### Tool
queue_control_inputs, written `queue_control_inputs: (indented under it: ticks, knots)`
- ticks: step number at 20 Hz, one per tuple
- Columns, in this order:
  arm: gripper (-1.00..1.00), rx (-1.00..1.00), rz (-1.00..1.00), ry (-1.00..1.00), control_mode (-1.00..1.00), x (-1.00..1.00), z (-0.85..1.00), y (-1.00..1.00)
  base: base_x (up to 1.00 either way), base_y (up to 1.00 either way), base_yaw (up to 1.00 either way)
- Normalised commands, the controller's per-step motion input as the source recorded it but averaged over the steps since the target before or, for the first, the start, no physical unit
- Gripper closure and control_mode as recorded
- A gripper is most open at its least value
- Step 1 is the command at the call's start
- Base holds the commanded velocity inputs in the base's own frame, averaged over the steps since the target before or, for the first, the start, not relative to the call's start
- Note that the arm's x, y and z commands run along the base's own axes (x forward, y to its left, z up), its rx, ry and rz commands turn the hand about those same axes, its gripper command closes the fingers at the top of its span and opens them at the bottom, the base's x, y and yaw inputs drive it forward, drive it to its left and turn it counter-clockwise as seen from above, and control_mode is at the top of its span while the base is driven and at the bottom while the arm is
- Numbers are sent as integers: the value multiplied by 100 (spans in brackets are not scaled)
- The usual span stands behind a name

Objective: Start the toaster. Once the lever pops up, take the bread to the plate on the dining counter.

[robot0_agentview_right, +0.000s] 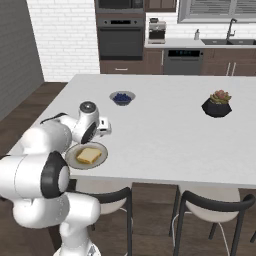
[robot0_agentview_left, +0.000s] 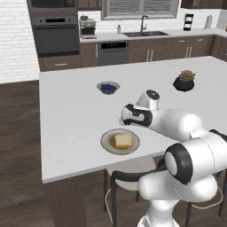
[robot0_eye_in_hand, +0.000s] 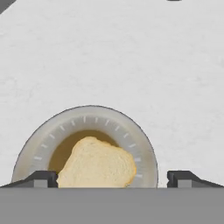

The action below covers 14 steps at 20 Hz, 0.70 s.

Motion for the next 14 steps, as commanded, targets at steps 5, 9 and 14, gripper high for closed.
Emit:
queue_control_inputs:
  ticks: [5,9,14]
  knots:
    - [-100,-1,-14,-51,-100,-67,68,-5,0,0,0]
    - [-100,-3,-8,-53,-100,-98,69,-1,0,0,0]
    - [-100,-1,-6,-33,-100,-100,76,0,0,0,0]
